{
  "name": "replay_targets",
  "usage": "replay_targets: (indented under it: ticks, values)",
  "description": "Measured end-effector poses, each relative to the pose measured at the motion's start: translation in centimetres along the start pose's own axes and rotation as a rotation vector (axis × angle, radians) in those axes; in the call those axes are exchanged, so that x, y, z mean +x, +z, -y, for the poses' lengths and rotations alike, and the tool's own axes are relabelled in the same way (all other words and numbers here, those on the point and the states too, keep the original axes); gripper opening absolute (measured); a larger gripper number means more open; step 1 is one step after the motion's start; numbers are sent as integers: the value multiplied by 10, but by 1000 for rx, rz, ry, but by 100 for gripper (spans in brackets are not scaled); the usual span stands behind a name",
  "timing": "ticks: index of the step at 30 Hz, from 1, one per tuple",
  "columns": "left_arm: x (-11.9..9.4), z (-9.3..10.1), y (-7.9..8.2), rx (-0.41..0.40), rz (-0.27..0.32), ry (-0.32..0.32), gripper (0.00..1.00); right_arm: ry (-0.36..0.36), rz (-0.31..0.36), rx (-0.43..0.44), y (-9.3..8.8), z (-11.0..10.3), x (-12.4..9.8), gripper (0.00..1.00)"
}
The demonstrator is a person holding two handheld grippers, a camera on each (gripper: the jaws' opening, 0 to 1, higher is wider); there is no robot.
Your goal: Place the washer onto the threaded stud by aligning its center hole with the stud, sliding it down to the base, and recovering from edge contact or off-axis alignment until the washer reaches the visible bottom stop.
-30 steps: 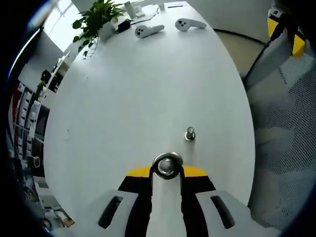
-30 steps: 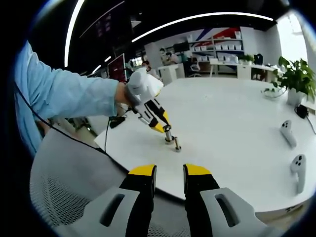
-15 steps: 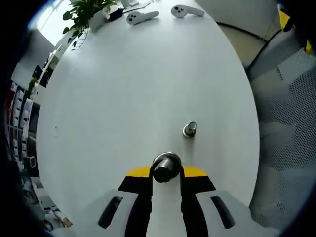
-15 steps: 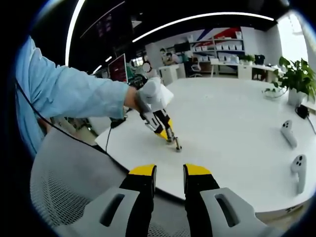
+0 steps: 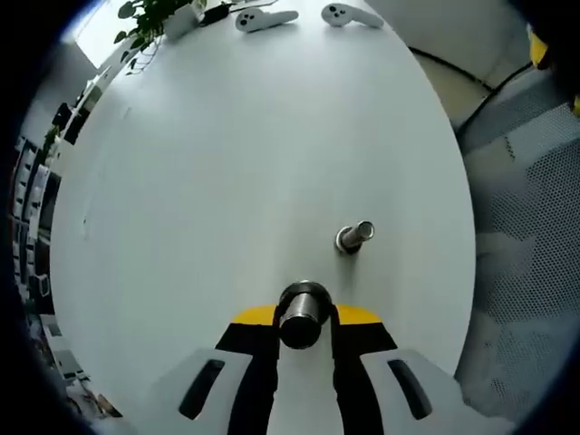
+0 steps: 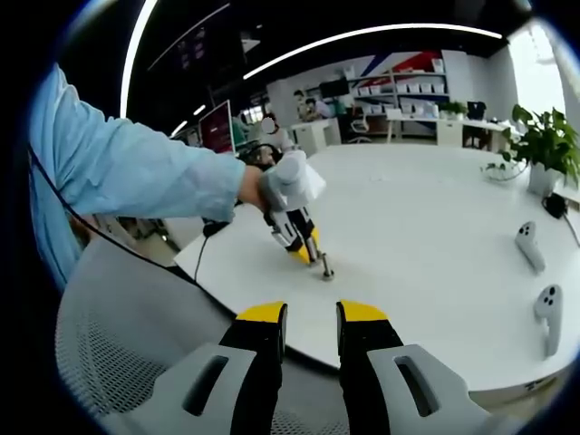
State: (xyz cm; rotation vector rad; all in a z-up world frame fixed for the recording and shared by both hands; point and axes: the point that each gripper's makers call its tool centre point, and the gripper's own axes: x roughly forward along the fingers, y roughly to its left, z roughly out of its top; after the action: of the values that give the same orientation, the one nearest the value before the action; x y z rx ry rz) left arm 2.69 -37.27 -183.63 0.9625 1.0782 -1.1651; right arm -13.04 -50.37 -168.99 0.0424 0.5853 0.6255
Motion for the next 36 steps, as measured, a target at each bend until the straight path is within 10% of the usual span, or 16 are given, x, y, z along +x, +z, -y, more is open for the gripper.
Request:
replay_targets:
  ticks: [5,10,13,26,36]
  values:
    - [-13,-5,0,-189,92,15,38,-1,1,-2,0,0,0,24]
    - [-46,-2,-24,-170,121,72,39,1,-5,-7,0,0,0,24]
    - [-80,0,-23,-315,256,109,43,-5,-10,-4,-1,1,0,24]
    - [-251,53,-30,-467,787,284,48,-9,-37,16,-7,0,-2,26]
    - [-302,105,-81,-648,953,562,40,47,-55,-23,-8,-8,0,27]
